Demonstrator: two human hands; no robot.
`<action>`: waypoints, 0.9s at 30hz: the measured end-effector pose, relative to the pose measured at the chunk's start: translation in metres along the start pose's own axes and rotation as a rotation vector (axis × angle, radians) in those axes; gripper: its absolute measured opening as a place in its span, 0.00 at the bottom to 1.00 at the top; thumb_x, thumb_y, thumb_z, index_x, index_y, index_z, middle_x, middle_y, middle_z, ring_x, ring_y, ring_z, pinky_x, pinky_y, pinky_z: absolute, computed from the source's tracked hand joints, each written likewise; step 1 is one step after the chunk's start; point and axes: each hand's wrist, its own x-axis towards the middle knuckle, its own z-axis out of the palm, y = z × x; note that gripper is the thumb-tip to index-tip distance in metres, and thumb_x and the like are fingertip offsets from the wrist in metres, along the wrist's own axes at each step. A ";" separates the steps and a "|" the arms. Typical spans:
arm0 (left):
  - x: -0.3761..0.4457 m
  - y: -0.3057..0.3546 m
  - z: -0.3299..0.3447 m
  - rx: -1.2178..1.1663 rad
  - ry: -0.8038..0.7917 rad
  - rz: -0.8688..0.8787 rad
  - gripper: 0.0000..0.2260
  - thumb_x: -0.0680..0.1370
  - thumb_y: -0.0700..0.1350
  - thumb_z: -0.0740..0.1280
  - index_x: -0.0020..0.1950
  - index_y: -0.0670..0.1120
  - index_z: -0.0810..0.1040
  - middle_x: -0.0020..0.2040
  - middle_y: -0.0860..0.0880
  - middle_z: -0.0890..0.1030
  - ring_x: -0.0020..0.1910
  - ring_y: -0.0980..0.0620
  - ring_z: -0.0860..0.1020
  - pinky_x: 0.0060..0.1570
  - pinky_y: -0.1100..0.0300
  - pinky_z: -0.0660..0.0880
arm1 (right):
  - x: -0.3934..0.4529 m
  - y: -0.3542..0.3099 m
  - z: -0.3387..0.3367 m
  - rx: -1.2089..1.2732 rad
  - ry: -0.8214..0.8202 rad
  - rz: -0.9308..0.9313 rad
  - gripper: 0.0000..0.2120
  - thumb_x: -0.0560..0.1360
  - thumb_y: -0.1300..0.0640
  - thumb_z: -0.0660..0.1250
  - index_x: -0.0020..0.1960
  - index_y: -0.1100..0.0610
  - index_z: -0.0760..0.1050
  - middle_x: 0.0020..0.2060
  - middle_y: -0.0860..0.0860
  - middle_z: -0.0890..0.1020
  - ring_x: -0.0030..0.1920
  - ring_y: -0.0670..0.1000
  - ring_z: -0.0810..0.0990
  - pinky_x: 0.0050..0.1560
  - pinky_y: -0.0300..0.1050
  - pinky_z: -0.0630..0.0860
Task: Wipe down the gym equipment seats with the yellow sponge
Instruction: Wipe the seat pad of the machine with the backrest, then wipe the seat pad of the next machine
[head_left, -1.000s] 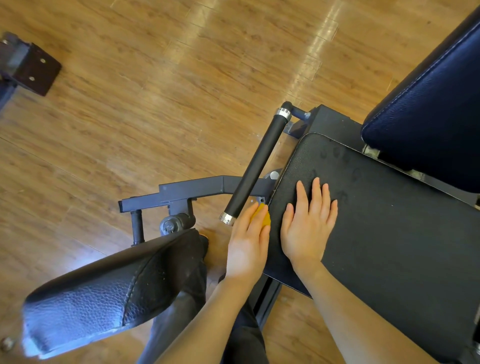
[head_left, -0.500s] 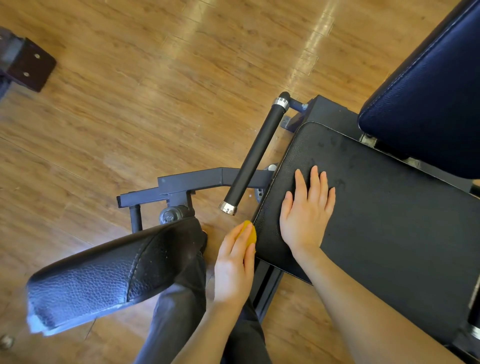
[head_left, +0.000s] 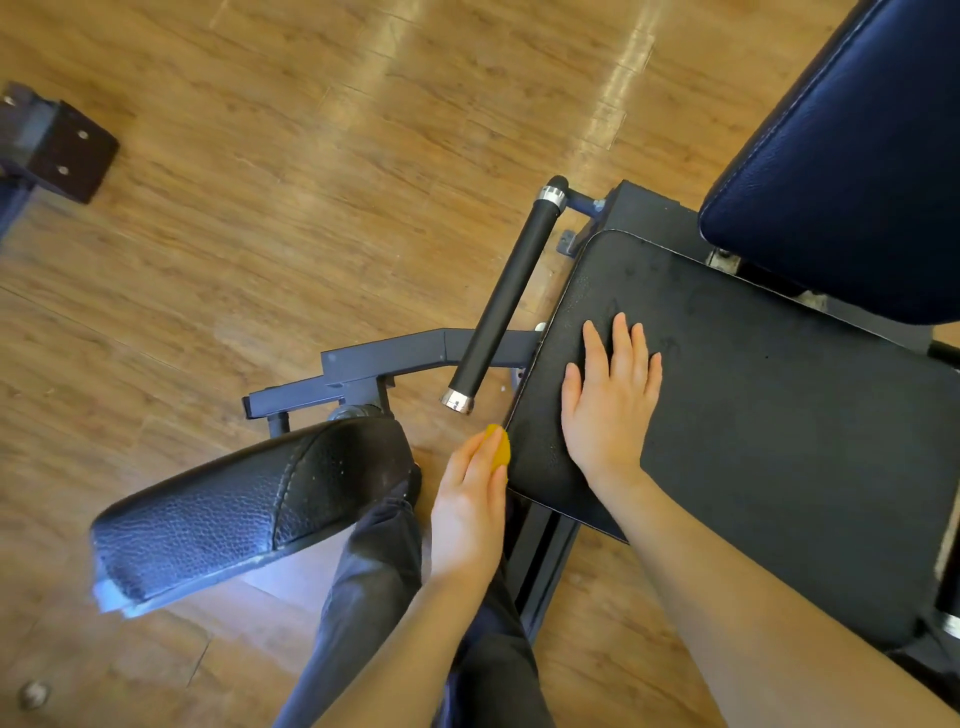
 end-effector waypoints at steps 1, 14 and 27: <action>-0.004 0.000 -0.004 0.009 -0.012 -0.002 0.17 0.79 0.38 0.64 0.68 0.41 0.73 0.63 0.43 0.77 0.61 0.58 0.71 0.65 0.78 0.57 | 0.001 0.001 -0.004 0.013 -0.030 -0.001 0.22 0.80 0.52 0.60 0.72 0.55 0.67 0.74 0.58 0.65 0.75 0.59 0.59 0.74 0.59 0.53; 0.052 0.134 -0.050 0.118 -0.309 0.402 0.18 0.80 0.42 0.65 0.71 0.45 0.72 0.69 0.48 0.72 0.67 0.51 0.71 0.67 0.65 0.62 | -0.069 0.053 -0.141 0.159 0.002 0.354 0.21 0.79 0.55 0.64 0.71 0.58 0.69 0.70 0.58 0.70 0.71 0.60 0.66 0.70 0.56 0.62; -0.011 0.270 -0.047 0.101 -0.631 1.173 0.18 0.76 0.39 0.70 0.66 0.42 0.76 0.64 0.44 0.77 0.59 0.44 0.78 0.56 0.50 0.78 | -0.247 0.038 -0.253 -0.120 0.241 0.810 0.26 0.67 0.54 0.78 0.64 0.56 0.77 0.60 0.57 0.79 0.62 0.59 0.78 0.60 0.60 0.75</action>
